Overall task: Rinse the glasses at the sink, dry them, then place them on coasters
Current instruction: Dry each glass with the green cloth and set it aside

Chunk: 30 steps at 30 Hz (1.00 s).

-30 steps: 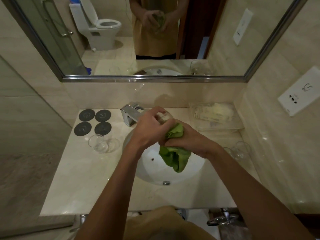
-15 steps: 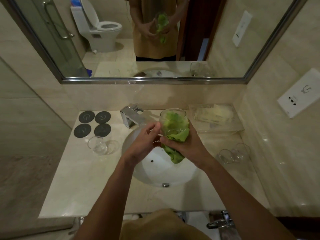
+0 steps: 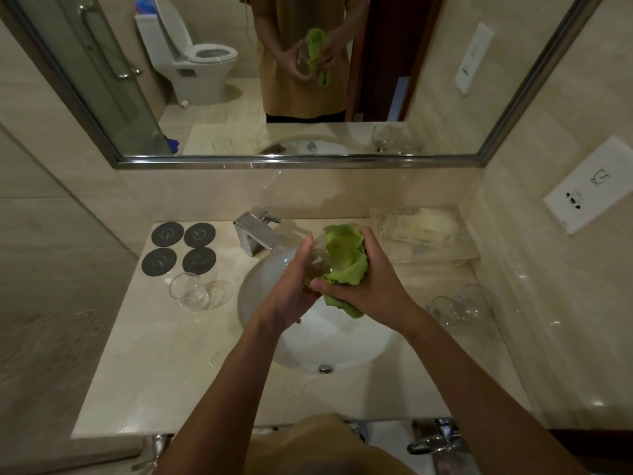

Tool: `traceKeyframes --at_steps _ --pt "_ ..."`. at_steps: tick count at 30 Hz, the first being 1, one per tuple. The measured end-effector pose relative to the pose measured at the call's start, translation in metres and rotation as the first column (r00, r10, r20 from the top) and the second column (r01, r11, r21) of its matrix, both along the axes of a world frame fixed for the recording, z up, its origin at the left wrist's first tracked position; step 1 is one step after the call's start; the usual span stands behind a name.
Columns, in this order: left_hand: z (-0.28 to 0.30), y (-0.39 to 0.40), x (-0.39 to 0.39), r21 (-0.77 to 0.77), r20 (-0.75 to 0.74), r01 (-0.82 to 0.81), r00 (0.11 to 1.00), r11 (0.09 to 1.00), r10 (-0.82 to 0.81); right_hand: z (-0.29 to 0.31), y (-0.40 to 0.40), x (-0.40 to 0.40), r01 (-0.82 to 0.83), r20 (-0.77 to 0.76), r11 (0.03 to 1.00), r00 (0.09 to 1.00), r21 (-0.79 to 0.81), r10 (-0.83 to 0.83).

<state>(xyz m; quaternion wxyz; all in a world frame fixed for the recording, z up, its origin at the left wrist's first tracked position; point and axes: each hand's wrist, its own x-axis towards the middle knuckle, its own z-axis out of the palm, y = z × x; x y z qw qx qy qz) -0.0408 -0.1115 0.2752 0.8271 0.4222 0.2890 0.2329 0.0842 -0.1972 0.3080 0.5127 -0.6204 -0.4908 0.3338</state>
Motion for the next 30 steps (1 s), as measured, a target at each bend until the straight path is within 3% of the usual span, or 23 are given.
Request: traceKeyframes --at_steps 9,21,25,30 --pt "0.004 -0.003 0.007 0.134 -0.144 -0.009 0.989 0.991 0.029 -0.007 0.003 0.004 0.020 0.182 1.000 0.983 0.005 -0.020" --pt "0.004 -0.005 0.008 0.060 -0.095 0.016 0.995 0.998 -0.010 -0.007 0.005 0.001 0.076 0.219 0.997 0.973 0.026 -0.080" --pt "0.012 -0.002 0.009 0.043 -0.125 -0.104 0.986 0.994 0.109 -0.005 0.003 0.000 0.073 0.264 0.997 0.962 0.009 -0.073" --pt "0.019 -0.001 0.011 0.374 -0.320 -0.182 0.895 0.910 0.310 0.002 0.001 0.005 0.055 0.492 0.997 0.871 -0.052 -0.023"
